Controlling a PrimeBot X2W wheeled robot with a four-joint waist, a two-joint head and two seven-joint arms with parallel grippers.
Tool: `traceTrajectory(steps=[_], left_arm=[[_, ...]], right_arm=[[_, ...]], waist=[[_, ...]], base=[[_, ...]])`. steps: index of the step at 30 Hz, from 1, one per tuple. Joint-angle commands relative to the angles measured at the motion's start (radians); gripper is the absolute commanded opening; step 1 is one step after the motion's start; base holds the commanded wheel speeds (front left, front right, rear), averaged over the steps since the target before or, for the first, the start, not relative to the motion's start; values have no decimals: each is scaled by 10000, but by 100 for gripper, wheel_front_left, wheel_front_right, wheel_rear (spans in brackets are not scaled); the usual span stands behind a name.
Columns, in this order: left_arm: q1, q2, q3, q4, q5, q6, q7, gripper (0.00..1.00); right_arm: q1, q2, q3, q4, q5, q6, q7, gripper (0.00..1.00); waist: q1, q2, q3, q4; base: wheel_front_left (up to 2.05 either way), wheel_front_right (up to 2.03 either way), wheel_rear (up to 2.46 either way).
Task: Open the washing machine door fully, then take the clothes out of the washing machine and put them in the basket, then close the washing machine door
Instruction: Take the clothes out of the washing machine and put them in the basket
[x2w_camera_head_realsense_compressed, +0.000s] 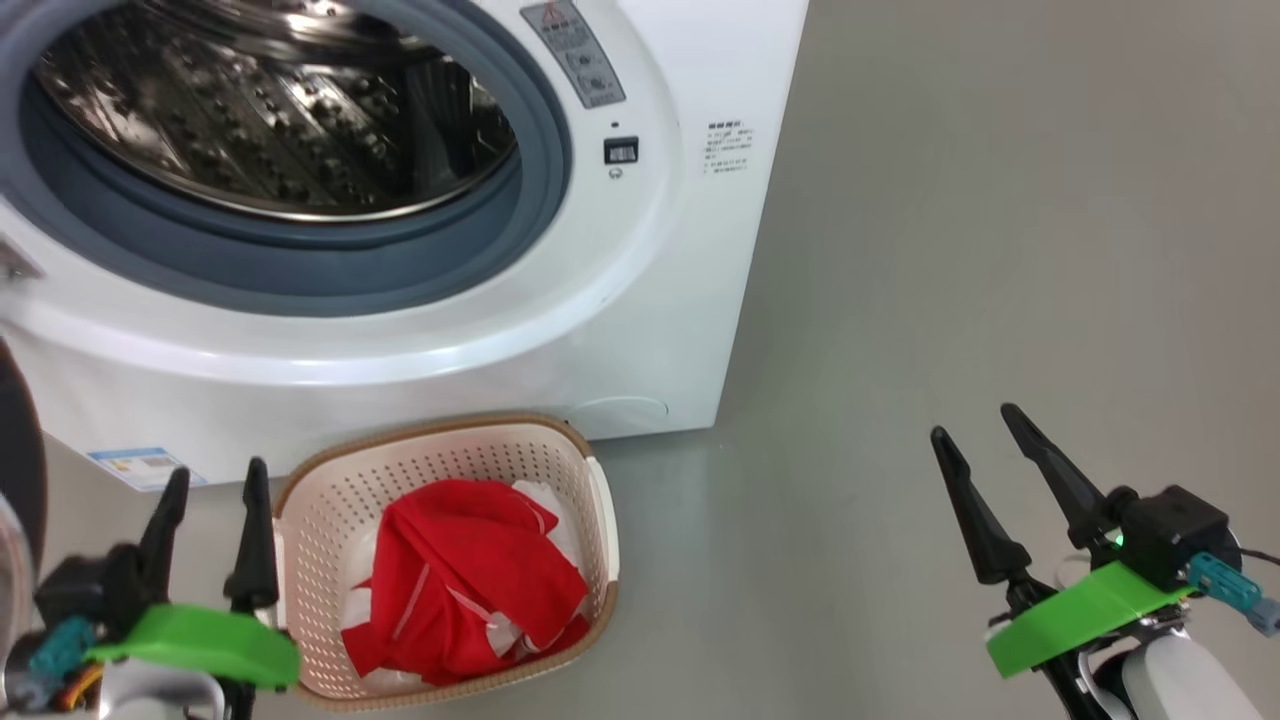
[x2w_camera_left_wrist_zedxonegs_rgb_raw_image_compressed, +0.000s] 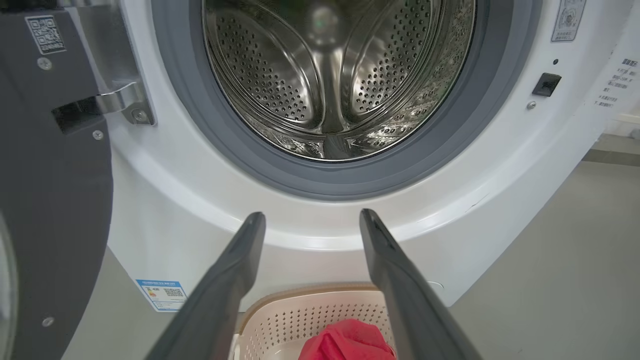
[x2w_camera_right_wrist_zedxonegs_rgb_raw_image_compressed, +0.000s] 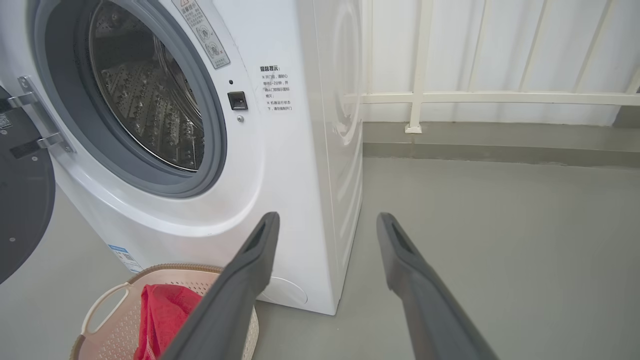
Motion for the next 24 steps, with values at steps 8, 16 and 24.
traceTrajectory(steps=[8, 16, 24], left_arm=[[1318, -112, 964, -1616, 414, -37, -124, 100], [2276, -454, 1327, -2691, 547, -55, -124, 100], [2285, -514, 1393, -2820, 613, -66, -124, 100]], right_arm=[[571, -261, -7, -315, 80, 16, -49, 100], [835, -300, -111, -397, 136, 16, -49, 100], [826, -289, -184, -442, 119, 16, -49, 100]], waist=[[0, 0, -572, 96], [0, 0, -698, 45], [0, 0, -624, 22]], base=[[0, 0, 0], [0, 0, 0], [0, 0, 0]])
